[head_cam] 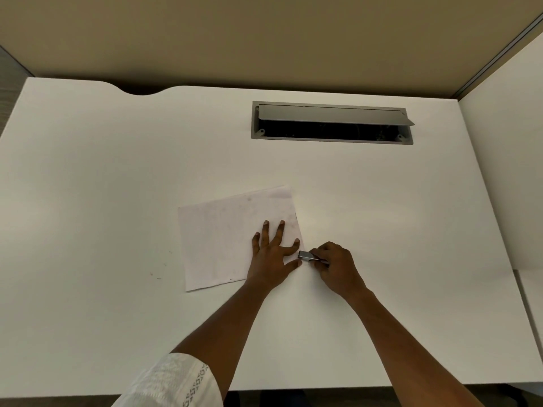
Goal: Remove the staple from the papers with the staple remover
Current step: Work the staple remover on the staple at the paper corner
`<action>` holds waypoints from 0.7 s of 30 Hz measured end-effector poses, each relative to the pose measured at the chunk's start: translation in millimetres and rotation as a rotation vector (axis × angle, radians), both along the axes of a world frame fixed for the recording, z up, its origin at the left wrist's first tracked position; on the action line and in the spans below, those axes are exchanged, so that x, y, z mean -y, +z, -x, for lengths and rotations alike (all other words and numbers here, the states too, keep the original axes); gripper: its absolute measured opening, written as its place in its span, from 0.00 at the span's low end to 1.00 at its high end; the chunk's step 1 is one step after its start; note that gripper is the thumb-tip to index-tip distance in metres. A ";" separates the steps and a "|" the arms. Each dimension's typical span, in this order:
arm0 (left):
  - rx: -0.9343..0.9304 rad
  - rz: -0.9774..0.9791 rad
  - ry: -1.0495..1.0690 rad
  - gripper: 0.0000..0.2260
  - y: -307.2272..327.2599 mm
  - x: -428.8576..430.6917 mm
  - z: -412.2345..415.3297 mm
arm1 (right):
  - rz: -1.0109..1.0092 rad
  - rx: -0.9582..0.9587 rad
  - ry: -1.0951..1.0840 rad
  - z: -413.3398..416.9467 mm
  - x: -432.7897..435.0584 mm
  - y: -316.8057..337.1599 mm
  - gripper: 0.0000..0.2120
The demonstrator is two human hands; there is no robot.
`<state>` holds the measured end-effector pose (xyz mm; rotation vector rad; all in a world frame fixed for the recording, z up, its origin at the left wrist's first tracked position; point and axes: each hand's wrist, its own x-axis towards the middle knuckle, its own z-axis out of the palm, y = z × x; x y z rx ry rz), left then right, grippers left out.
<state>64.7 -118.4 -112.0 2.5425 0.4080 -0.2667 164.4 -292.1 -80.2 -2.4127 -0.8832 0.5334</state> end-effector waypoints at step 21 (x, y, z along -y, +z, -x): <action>-0.174 0.034 0.119 0.23 18.4 5.4 -4.0 | 0.099 -0.035 0.105 -22.6 -7.6 9.0 0.11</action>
